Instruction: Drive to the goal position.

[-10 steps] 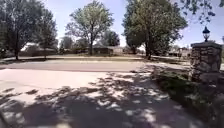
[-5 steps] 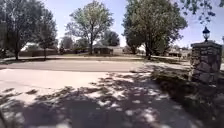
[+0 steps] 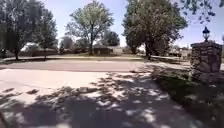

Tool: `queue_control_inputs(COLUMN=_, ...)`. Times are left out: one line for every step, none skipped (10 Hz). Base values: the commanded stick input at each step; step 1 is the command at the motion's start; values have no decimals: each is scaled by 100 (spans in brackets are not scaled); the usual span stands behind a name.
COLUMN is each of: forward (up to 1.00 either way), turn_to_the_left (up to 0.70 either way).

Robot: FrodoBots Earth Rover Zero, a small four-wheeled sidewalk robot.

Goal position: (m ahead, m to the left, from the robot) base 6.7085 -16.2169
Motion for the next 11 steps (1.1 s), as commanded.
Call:
queue_control_inputs(forward=70, turn_to_the_left=0)
queue_control_inputs(forward=70, turn_to_the_left=0)
queue_control_inputs(forward=70, turn_to_the_left=0)
queue_control_inputs(forward=70, turn_to_the_left=0)
queue_control_inputs(forward=70, turn_to_the_left=0)
queue_control_inputs(forward=70, turn_to_the_left=0)
queue_control_inputs(forward=70, turn_to_the_left=0)
queue_control_inputs(forward=70, turn_to_the_left=0)
queue_control_inputs(forward=70, turn_to_the_left=0)
queue_control_inputs(forward=70, turn_to_the_left=0)
queue_control_inputs(forward=70, turn_to_the_left=0)
